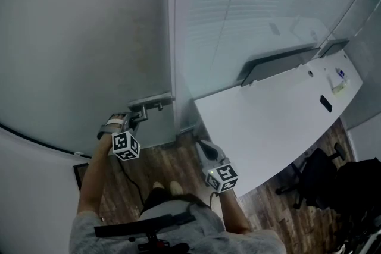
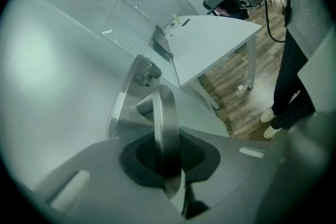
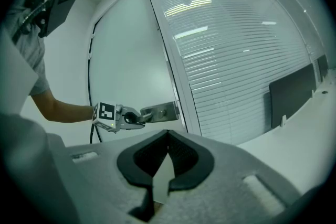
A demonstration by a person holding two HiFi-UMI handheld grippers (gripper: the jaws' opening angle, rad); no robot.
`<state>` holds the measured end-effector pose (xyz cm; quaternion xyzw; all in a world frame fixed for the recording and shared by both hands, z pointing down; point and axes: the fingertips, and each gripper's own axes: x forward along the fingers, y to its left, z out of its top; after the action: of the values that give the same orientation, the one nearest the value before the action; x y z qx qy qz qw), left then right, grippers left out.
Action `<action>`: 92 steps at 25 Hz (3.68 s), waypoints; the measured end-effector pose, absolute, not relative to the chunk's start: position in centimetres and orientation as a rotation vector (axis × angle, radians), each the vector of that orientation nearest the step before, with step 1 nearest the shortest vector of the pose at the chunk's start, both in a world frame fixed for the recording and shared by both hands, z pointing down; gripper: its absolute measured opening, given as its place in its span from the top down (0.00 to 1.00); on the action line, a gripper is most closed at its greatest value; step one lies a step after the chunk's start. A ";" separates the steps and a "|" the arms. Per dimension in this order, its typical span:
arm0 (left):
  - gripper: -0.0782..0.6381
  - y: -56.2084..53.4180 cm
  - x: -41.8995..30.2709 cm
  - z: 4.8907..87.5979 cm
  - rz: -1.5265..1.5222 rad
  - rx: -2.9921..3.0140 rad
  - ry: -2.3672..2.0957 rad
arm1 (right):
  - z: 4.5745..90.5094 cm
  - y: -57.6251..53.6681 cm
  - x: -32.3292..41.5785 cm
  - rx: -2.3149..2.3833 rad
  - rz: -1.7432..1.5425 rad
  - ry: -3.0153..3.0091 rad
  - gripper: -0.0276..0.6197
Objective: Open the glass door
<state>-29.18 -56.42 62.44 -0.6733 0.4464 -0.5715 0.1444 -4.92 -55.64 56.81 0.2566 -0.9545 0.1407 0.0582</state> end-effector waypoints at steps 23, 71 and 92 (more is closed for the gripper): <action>0.88 -54.9 -28.1 62.2 -1.630 -1.904 1.238 | 57.3 -53.7 -2.9 0.795 0.450 -2.873 0.95; 0.88 -40.9 -19.9 63.1 -1.525 -2.010 0.913 | 55.7 -36.2 3.2 1.196 0.396 -2.801 0.95; 0.88 -34.2 -17.0 62.8 -1.481 -2.015 0.806 | 56.0 -26.7 7.6 1.384 0.425 -2.714 0.95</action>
<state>-16.99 -34.24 62.77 -0.7417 0.2966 -0.5452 0.2543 7.58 -26.70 55.95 0.4496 -0.8819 0.1382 0.0327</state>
